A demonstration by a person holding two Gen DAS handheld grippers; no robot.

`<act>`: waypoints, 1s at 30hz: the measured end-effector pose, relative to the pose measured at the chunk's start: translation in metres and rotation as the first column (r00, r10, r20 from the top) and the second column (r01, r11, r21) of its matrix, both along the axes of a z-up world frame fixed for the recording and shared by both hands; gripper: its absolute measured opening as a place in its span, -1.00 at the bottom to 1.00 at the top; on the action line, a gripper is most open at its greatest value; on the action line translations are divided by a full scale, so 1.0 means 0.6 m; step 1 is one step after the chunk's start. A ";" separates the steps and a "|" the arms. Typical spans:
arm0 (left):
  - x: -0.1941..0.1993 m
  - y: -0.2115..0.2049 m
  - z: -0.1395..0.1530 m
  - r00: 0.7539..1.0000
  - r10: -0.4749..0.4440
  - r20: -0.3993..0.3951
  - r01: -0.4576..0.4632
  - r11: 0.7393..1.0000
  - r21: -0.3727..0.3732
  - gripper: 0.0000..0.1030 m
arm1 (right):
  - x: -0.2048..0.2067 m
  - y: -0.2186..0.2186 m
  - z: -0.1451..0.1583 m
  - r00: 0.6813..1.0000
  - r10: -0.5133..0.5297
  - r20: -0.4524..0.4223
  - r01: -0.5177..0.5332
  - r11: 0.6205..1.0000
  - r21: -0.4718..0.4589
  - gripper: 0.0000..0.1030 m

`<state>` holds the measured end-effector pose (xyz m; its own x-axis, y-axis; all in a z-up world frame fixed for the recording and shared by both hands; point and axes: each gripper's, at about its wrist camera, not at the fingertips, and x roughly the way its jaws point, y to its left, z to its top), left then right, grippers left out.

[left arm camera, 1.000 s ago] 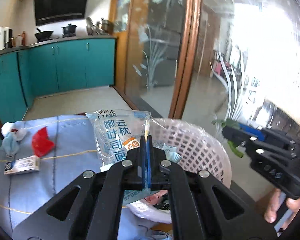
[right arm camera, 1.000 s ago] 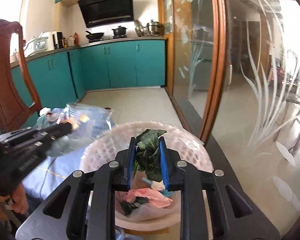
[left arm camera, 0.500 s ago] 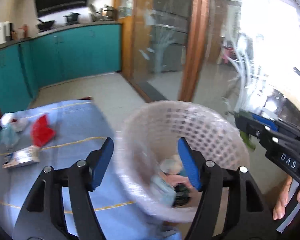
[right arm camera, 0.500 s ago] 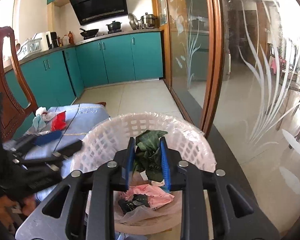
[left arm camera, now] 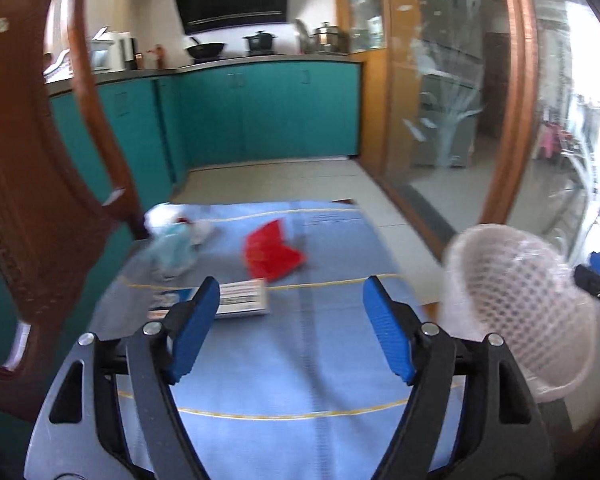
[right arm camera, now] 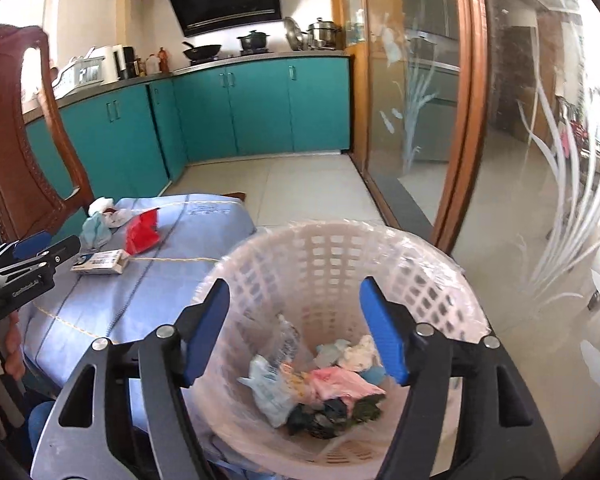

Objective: Collect trash
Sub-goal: 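Move both open tools back over the table, then grasp the white medicine box with the left tool while the right tool grasps the red packet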

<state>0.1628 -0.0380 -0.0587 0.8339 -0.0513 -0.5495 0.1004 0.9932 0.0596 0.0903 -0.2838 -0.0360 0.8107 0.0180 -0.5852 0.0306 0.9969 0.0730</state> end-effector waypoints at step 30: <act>0.047 0.229 -0.096 0.958 0.163 -0.236 -0.194 0.974 -0.115 0.41 | 0.319 0.411 -0.105 0.878 0.425 -0.220 -0.421 0.905 0.066 0.43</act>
